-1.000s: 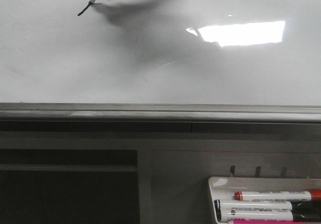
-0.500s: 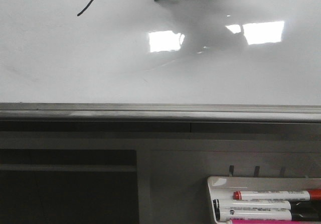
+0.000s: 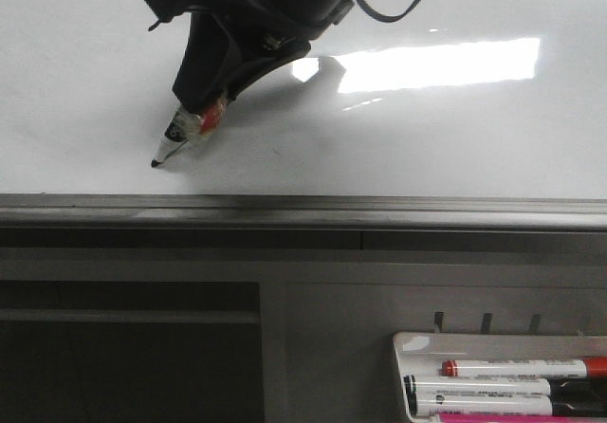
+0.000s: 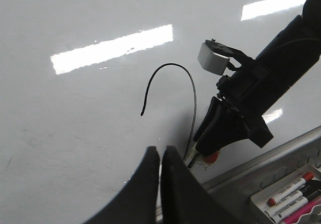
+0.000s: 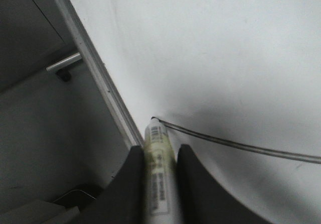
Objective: Write number 2 on whiteboard
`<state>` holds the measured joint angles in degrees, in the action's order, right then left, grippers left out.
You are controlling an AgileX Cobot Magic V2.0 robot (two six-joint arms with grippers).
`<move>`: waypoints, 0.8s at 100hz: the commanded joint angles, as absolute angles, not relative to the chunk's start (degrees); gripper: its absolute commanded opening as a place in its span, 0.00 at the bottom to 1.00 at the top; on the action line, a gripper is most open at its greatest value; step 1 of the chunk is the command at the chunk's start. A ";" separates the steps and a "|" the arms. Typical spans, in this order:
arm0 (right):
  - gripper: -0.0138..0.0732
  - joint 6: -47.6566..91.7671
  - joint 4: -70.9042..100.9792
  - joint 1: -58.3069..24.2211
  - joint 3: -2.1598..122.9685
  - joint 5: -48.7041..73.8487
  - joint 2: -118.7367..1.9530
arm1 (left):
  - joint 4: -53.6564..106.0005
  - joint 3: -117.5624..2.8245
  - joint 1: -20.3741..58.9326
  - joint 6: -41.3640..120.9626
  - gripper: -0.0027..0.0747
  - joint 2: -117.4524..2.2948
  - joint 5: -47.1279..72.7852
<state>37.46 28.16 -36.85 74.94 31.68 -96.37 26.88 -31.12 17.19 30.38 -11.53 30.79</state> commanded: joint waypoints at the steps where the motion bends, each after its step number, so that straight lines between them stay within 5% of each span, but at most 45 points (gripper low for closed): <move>1: 0.09 36.79 23.53 -33.24 75.87 23.97 -94.63 | 28.35 -32.44 17.14 29.81 0.01 -12.12 26.43; 49: 0.09 21.85 8.74 -16.76 72.80 41.99 -80.07 | 27.77 -32.44 17.03 29.81 0.01 -12.12 26.33; 80: 0.09 21.49 13.54 -16.54 70.74 43.49 -74.61 | 27.77 -32.65 17.03 29.81 0.01 -12.24 24.34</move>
